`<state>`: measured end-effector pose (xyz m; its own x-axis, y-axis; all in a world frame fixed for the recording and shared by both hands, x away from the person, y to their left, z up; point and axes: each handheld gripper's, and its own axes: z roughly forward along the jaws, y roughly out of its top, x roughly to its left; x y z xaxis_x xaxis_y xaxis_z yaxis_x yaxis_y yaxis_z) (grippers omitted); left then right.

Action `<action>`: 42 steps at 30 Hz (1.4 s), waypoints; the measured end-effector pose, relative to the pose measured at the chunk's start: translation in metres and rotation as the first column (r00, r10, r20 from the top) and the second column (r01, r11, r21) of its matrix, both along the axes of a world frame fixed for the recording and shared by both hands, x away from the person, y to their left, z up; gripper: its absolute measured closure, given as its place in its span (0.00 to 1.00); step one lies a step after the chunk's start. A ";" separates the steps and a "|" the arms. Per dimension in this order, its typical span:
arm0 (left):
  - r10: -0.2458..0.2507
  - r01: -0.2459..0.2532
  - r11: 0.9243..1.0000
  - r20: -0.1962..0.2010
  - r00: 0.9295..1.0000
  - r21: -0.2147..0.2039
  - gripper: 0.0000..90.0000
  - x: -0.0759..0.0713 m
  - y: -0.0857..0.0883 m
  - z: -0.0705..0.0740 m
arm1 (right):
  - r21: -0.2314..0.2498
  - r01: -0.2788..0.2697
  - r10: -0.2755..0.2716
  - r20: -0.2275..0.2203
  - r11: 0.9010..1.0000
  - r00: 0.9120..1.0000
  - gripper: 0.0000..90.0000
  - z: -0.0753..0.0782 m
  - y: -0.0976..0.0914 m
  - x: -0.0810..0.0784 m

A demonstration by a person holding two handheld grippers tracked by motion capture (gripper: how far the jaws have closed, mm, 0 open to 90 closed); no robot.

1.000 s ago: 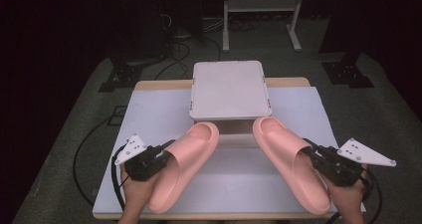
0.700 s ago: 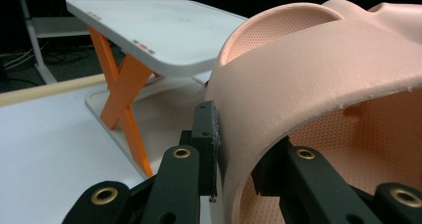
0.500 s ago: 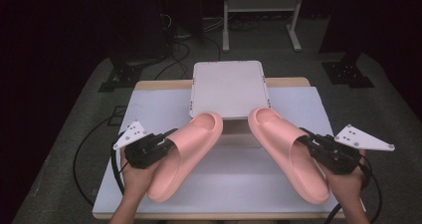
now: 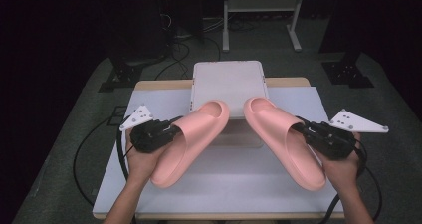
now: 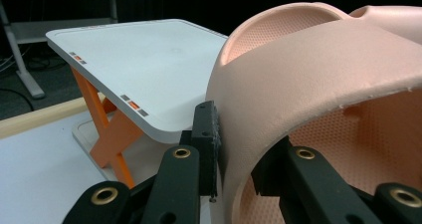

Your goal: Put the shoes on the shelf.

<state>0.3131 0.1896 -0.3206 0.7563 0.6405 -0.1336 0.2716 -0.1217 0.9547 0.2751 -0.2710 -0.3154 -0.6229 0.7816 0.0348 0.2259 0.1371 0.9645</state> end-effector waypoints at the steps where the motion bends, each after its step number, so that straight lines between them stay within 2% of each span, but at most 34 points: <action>1: 0.001 -0.001 1.000 -0.001 1.000 -0.003 0.84 0.002 0.000 0.000 | 0.001 -0.001 0.001 -0.002 1.000 1.000 0.89 0.001 0.001 0.002; 10: 0.031 -0.030 0.999 -0.020 0.999 0.024 0.84 0.024 0.002 0.007 | -0.005 -0.001 0.001 -0.007 1.000 1.000 0.89 0.011 0.010 0.022; 22: 0.055 -0.053 0.998 -0.036 0.998 0.044 0.84 0.055 -0.004 0.013 | -0.022 0.004 -0.005 -0.029 1.000 1.000 0.89 0.016 0.023 0.052; 33: 0.066 -0.063 0.996 -0.046 0.997 0.066 0.84 0.075 -0.008 0.020 | -0.043 0.024 -0.025 -0.029 0.999 0.999 0.89 0.022 0.027 0.070; 42: 0.071 -0.066 0.995 -0.056 0.996 0.078 0.84 0.093 -0.014 0.026 | -0.041 0.043 -0.045 -0.040 0.998 0.998 0.89 0.023 0.026 0.085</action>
<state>0.4063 0.1760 -0.2948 0.7024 0.7006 -0.1256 0.3374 -0.1724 0.9254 0.3605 -0.2450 -0.2922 -0.5865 0.8095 0.0274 0.2716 0.1647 0.9482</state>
